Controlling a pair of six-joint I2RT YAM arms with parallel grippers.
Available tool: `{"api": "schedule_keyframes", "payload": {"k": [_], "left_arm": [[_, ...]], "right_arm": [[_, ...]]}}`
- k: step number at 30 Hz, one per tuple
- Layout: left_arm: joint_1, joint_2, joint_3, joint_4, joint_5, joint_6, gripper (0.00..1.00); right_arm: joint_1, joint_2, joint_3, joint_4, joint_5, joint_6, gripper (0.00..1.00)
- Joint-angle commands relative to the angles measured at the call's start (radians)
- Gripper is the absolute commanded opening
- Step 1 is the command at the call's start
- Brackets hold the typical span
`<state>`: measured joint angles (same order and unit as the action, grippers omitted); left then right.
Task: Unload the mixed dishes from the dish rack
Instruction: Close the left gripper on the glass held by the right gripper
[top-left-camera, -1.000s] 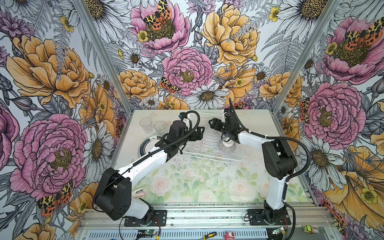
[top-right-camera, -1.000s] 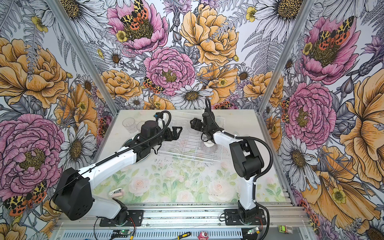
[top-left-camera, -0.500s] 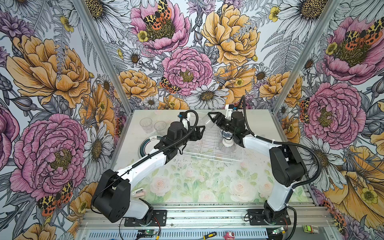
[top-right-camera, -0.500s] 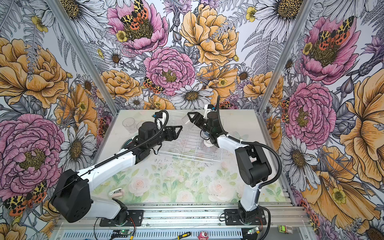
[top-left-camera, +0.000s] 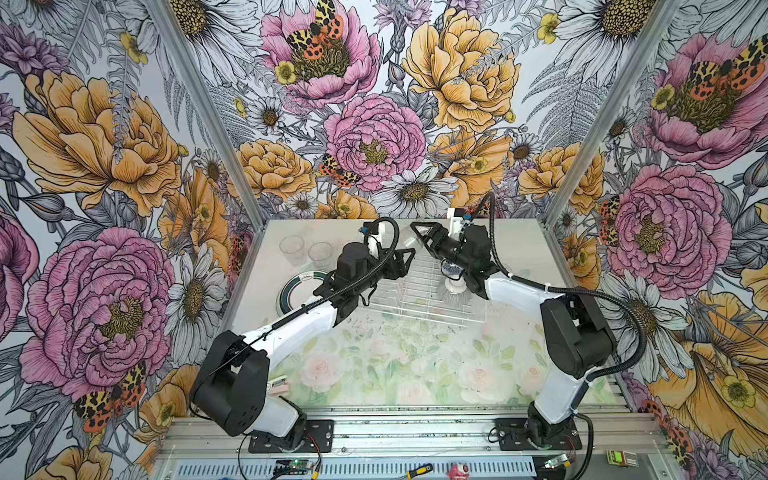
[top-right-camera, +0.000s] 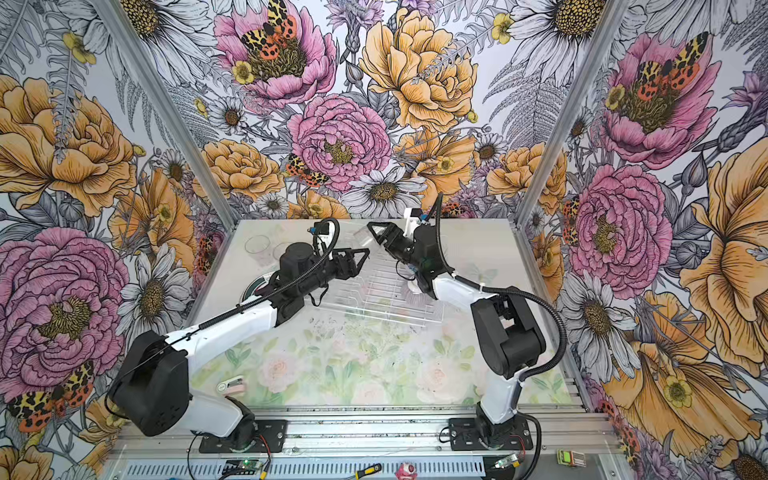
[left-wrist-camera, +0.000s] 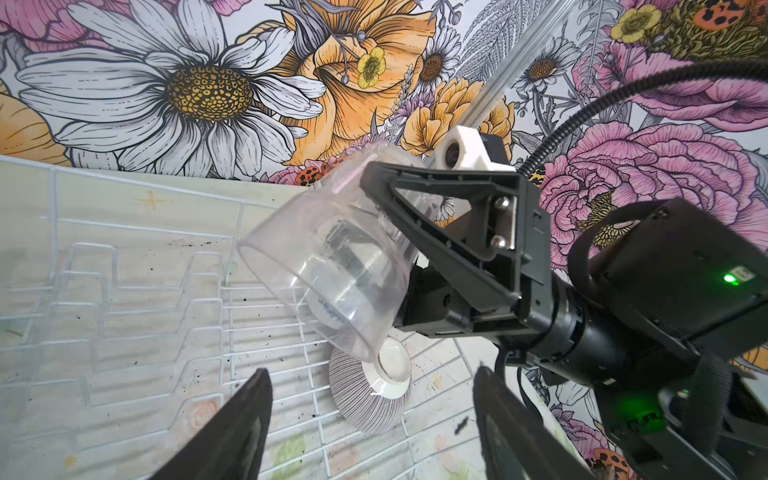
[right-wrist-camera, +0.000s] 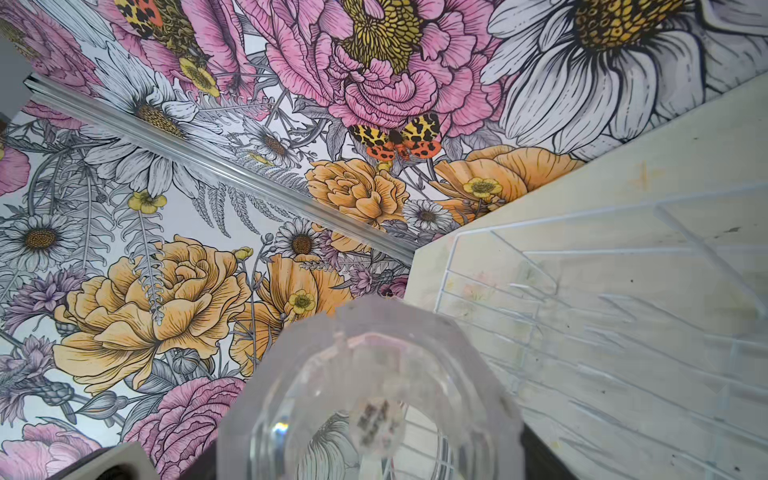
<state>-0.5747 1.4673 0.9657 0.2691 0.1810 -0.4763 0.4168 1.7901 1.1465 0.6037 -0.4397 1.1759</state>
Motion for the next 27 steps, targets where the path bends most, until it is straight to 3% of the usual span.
{"api": "schedule_keyframes", "payload": {"k": [1,9,27], "left_arm": [[-0.019,0.035,0.023,0.049,0.043,-0.007,0.74],[-0.037,0.054,0.025,0.087,0.013,0.009,0.63],[-0.047,0.018,-0.029,0.166,-0.073,0.033,0.51]], "right_arm": [[0.019,-0.058,-0.011,0.094,-0.035,0.043,0.61],[0.053,-0.087,-0.056,0.109,-0.041,0.066,0.60],[0.102,-0.143,-0.103,0.122,-0.029,0.113,0.58]]}}
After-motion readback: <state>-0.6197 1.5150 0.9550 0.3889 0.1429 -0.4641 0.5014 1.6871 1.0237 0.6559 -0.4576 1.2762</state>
